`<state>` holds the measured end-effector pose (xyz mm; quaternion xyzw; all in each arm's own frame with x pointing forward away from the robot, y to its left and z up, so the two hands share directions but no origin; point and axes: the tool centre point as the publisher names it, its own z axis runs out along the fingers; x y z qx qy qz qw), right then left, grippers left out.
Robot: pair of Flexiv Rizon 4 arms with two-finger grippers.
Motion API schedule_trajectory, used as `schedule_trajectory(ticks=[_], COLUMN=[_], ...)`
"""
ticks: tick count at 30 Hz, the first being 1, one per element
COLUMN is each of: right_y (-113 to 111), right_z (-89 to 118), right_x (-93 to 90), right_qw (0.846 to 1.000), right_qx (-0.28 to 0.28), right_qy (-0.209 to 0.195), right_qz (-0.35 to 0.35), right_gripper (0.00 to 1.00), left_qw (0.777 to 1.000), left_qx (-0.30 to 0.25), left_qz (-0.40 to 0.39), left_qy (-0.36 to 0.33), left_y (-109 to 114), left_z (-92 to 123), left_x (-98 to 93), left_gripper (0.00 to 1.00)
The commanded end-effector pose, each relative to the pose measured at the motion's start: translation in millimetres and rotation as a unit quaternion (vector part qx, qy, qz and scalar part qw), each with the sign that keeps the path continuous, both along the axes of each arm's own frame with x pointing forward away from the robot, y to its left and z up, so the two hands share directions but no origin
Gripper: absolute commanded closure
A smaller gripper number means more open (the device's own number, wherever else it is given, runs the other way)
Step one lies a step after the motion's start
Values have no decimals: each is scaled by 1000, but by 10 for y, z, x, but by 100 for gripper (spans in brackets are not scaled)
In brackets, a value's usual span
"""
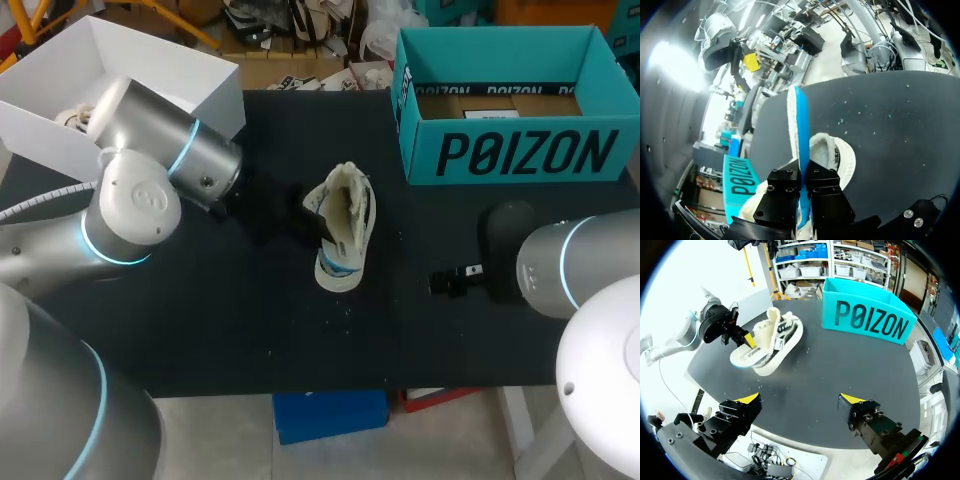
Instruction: Take the shoe out of the shoebox, open the shoe tongue, remove and reinsert the insole, then place the shoe into the shoebox
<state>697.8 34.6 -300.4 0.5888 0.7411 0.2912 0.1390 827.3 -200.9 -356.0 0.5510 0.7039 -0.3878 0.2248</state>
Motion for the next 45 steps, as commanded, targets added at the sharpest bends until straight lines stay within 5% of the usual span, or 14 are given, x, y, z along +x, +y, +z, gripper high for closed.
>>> schedule_trajectory(ticks=[1, 23, 45], right_y=[9, 9, 9], right_z=[-12, -12, -12], right_x=[-10, -10, -10], right_qw=[1000, 1000, 1000], right_qx=[0, 0, 0], right_qy=[-2, -2, -2], right_qz=[-1, -1, -1], right_gripper=[0, 0, 0], left_qw=[1000, 994, 993], left_qx=[2, -93, -77], left_qz=[0, -51, -83], left_qy=[1, 38, 28], left_y=[-39, 142, -59], left_z=[-22, 141, 58], left_x=[70, -391, 7], left_gripper=[100, 100, 100])
